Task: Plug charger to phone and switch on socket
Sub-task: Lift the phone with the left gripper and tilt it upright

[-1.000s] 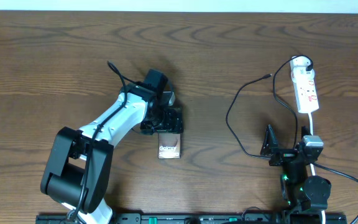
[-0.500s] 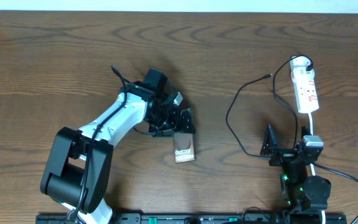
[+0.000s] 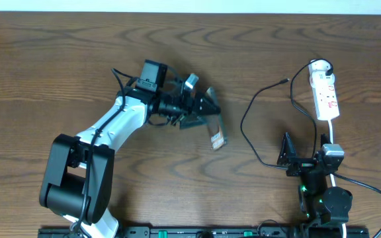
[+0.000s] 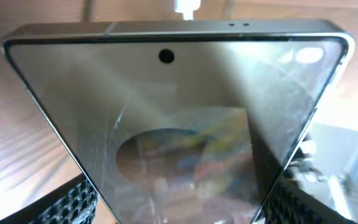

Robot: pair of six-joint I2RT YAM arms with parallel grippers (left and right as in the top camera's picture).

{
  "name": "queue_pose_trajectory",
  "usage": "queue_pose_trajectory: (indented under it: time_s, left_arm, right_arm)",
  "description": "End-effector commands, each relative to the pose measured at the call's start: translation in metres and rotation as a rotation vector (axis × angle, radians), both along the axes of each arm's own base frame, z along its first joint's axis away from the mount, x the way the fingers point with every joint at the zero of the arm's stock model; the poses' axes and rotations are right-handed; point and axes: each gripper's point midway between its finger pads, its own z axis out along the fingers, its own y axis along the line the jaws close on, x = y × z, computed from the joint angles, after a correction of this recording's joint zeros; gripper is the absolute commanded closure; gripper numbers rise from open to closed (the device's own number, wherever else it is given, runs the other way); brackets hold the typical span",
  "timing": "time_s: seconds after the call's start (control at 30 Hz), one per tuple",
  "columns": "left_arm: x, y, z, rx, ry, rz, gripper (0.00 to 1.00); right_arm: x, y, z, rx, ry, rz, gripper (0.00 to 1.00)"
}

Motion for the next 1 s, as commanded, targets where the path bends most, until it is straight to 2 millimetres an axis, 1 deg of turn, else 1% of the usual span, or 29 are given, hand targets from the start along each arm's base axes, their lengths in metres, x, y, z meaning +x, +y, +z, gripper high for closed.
queue_pose_trajectory:
  time_s: [0.0,0.1,0.17,0.47,0.63,0.8,0.97]
  left_arm:
    - [-0.002,-0.005,0.048,-0.153,0.105,-0.029,0.34]
    - [0.002,-0.008,0.060,-0.193,0.087,-0.044,0.34]
    - [0.003,-0.008,0.063,-0.200,0.088,-0.043,0.34]
    - [0.002,-0.008,0.064,-0.198,0.147,-0.038,0.34]
    - [0.002,-0.008,0.064,-0.186,0.225,-0.020,0.34]
    - [0.002,-0.008,0.064,-0.166,0.360,0.008,0.34]
    - [0.003,-0.008,0.065,-0.163,0.386,0.018,0.34]
  right_arm:
    - [0.000,-0.001,-0.001,-0.012,0.000,-0.006,0.01]
    - [0.000,-0.001,-0.001,-0.012,0.000,-0.006,0.01]
    - [0.000,-0.001,-0.001,-0.012,0.000,-0.006,0.01]
    - [0.000,-0.001,-0.001,-0.012,0.000,-0.006,0.01]
    - [0.000,-0.001,-0.001,-0.012,0.000,-0.006,0.01]
    - [0.000,-0.001,-0.001,-0.012,0.000,-0.006,0.01]
    - [0.000,-0.001,-0.001,-0.012,0.000,-0.006,0.01]
